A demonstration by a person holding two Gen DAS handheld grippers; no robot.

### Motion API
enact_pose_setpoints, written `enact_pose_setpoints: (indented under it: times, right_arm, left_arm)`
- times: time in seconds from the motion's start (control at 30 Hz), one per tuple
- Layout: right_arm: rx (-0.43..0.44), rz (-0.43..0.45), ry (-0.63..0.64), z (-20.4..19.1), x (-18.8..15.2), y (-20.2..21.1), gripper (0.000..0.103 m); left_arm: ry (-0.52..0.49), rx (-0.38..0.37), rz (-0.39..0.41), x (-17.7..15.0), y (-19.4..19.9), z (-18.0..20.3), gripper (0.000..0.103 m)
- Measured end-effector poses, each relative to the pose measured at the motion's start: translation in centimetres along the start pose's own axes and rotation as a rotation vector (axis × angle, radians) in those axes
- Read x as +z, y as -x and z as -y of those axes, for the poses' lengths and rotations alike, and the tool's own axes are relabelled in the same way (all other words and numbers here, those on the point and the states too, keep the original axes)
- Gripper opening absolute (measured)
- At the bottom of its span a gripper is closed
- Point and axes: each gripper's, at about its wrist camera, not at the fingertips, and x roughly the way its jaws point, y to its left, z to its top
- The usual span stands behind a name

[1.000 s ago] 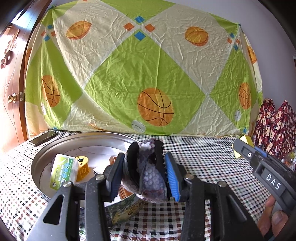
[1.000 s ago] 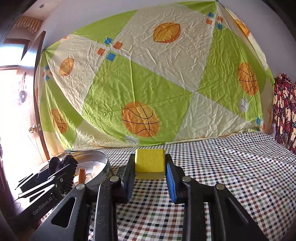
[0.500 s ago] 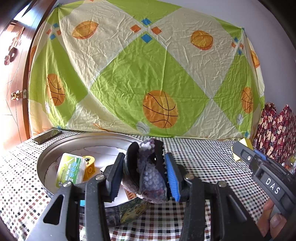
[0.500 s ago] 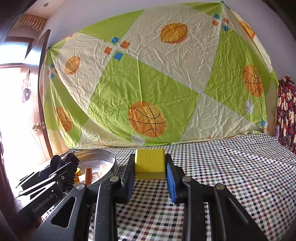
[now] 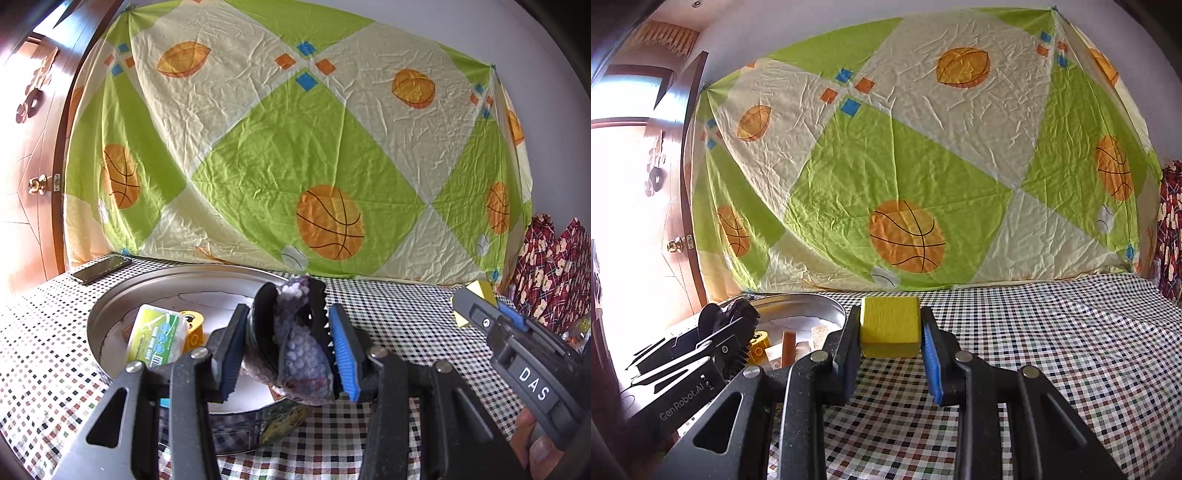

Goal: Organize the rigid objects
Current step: 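Lift and carry the grey object and yellow cube over the tin with both tools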

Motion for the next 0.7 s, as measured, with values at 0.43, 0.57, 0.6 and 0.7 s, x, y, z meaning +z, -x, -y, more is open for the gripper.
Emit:
enact_pose_setpoints:
  times: [0.43,0.57,0.6,0.7]
  right_arm:
    - [0.037,-0.005,0.043,-2.5,-0.2,-0.6,0.032]
    - [0.043,-0.005,0.044,-2.8,-0.3,-0.7,0.032]
    - [0.046,-0.004,0.044,-2.9,-0.3,-0.7,0.032]
    - [0.054,-0.01,0.054,-3.3,-0.3,-0.9,0.032]
  left_arm:
    - [0.027,-0.001,0.001,0.1,0.3,-1.2,0.043]
    - [0.032,0.002,0.009,0.1,0.5,-1.6,0.043]
    - [0.038,0.001,0.006,0.1,0.5,-1.7,0.043]
    - [0.037,0.01,0.008,0.2,0.5,-2.1,0.043]
